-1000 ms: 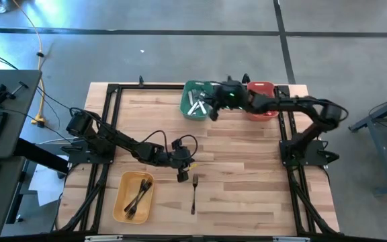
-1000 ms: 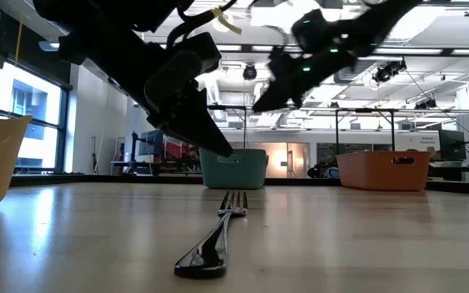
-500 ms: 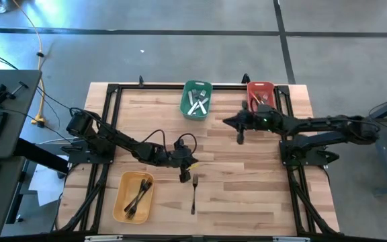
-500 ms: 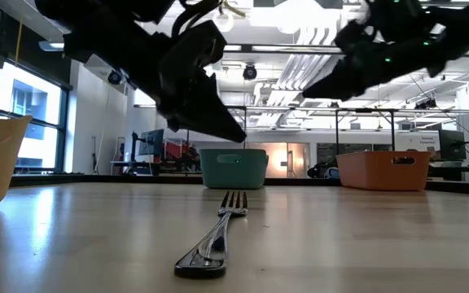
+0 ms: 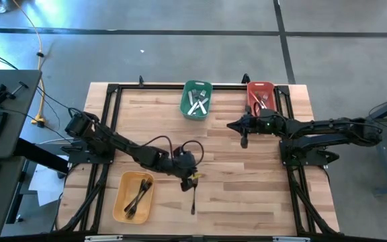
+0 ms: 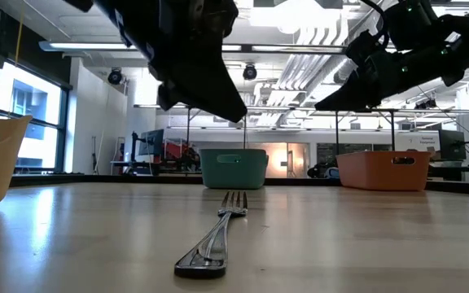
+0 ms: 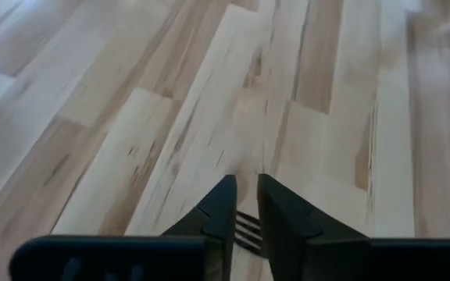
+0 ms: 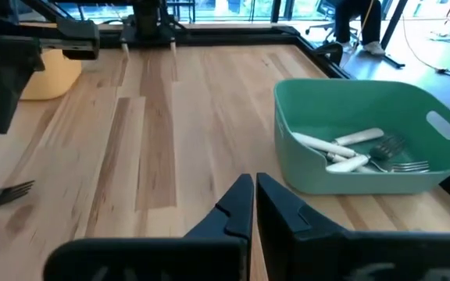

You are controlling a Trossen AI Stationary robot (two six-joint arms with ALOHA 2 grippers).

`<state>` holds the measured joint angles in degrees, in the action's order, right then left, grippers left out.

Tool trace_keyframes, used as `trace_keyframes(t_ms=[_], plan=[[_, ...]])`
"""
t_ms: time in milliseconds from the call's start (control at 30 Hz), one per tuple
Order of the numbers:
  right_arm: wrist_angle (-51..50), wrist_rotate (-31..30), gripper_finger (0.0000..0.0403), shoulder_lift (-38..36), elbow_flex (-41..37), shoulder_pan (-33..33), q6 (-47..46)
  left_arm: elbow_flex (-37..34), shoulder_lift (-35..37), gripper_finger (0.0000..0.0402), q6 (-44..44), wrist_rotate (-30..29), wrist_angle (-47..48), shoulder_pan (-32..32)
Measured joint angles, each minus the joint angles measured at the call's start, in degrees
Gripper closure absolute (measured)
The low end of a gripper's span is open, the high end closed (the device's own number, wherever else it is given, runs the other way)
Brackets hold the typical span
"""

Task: Sort silverware by color (type)
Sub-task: Put the black fork into the yellow bin

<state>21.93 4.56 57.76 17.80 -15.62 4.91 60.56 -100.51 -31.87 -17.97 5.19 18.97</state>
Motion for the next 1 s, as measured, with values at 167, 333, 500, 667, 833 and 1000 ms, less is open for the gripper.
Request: trace_keyframes(t_ms=[167,333,500,667,833,1000], plan=[[0.1,0.0,0.0401,0.0,0.0,0.0,-0.1,2.3,0.0,0.0333,-4.1,0.7,4.7,0.0],[0.1,0.0,0.0401,0.0,0.0,0.0,-0.4,2.3,0.0,0.0311,-8.8,4.5,5.6,-0.6],[0.1,0.0,0.0401,0.0,0.0,0.0,-0.6,2.3,0.0,0.0296,-10.1,4.9,7.1,-0.6],[0.0,0.0,0.0401,0.0,0.0,0.0,-0.6,2.3,0.0,0.0291,-10.1,4.9,7.1,-0.6],[0.0,0.0,0.0401,0.0,0.0,0.0,-0.6,2.3,0.0,0.0290,-10.1,4.9,7.0,-0.6],[0.0,0.0,0.0401,0.0,0.0,0.0,-1.1,2.3,0.0,0.0290,-11.3,5.0,7.0,-0.6]])
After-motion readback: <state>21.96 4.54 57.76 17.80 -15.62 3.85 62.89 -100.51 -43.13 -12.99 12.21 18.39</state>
